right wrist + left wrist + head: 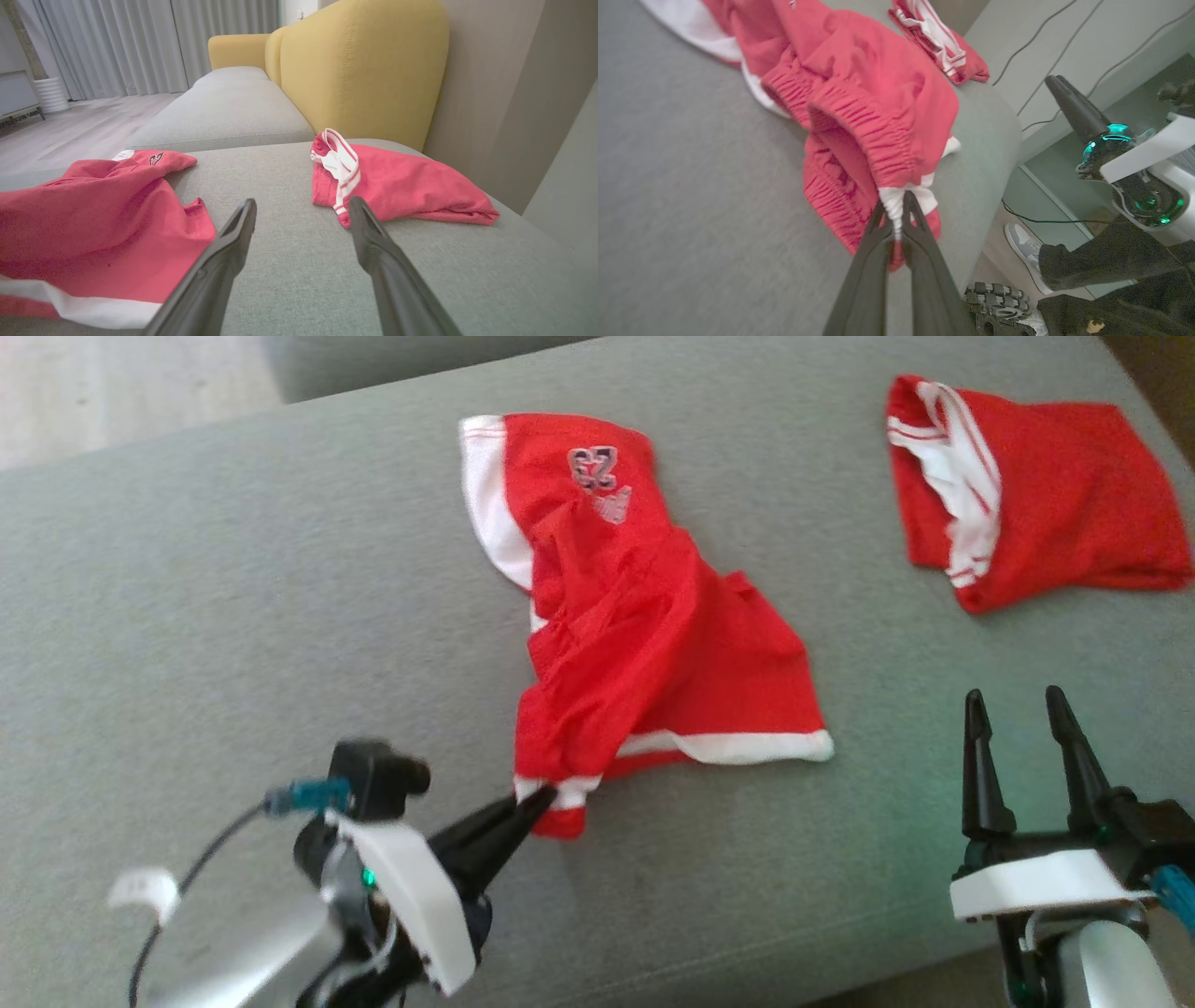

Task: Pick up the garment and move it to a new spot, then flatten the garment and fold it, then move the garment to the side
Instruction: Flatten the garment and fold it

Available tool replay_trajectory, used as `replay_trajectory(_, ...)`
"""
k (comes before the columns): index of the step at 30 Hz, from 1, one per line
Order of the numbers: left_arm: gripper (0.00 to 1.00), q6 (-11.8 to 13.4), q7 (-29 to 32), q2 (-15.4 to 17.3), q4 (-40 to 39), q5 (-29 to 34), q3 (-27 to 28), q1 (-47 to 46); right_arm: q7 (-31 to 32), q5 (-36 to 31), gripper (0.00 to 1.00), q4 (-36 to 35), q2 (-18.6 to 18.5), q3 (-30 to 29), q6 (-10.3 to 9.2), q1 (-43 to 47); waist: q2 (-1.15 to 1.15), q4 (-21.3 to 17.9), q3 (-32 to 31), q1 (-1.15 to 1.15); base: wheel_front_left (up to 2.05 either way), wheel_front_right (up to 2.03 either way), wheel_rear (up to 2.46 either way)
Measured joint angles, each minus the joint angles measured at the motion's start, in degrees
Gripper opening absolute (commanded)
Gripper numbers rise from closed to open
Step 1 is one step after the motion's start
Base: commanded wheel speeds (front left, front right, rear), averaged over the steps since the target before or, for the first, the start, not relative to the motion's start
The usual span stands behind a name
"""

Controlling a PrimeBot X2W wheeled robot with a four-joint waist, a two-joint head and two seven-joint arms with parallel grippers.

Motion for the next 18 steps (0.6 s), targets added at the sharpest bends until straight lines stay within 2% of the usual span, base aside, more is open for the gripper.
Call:
replay_trajectory(3,0.0,1.5,-3.2,-0.2,1.1,0.2,-0.1,3.1,0.0,-0.8,1.0,-0.2,0.0,-0.1,0.0,0.2,0.0,2.2,-0.3,0.0,0.0,0.0,0.0)
replay_trajectory(6,0.0,2.0,-6.6,-1.8,3.0,-0.8,0.4,5.3,0.0,-1.4,1.0,-0.5,0.0,-0.3,0.0,0.6,0.0,4.2,-0.6,0.0,0.0,0.0,0.0)
replay_trajectory(7,0.25,2.0,-7.6,-2.4,3.6,-0.9,0.5,5.8,0.0,-1.7,1.0,-0.5,0.0,-0.3,0.0,0.7,0.0,4.7,-0.7,0.0,0.0,0.0,0.0)
replay_trajectory(8,0.45,2.0,-8.5,-3.1,4.3,-0.9,0.5,6.3,0.0,-1.8,1.0,-0.5,0.0,-0.3,0.0,0.7,0.0,5.2,-0.9,0.0,0.0,0.0,0.0)
replay_trajectory(9,0.86,2.1,-9.2,-3.7,5.0,-1.3,0.8,6.7,0.0,-2.0,1.0,-0.5,0.0,-0.3,0.0,0.7,0.0,5.6,-1.0,0.0,0.0,0.0,0.0)
replay_trajectory(10,1.0,2.1,-9.6,-4.1,5.5,-1.4,1.1,7.1,0.0,-2.1,1.0,-0.5,0.0,-0.3,0.0,0.7,0.0,5.9,-1.2,0.0,0.0,0.0,0.0)
replay_trajectory(18,1.0,1.2,-11.5,-5.9,8.7,-1.5,2.0,8.2,0.0,-2.6,1.0,-0.6,0.0,-0.3,0.0,0.7,0.0,7.1,-1.4,0.0,0.0,0.0,0.0)
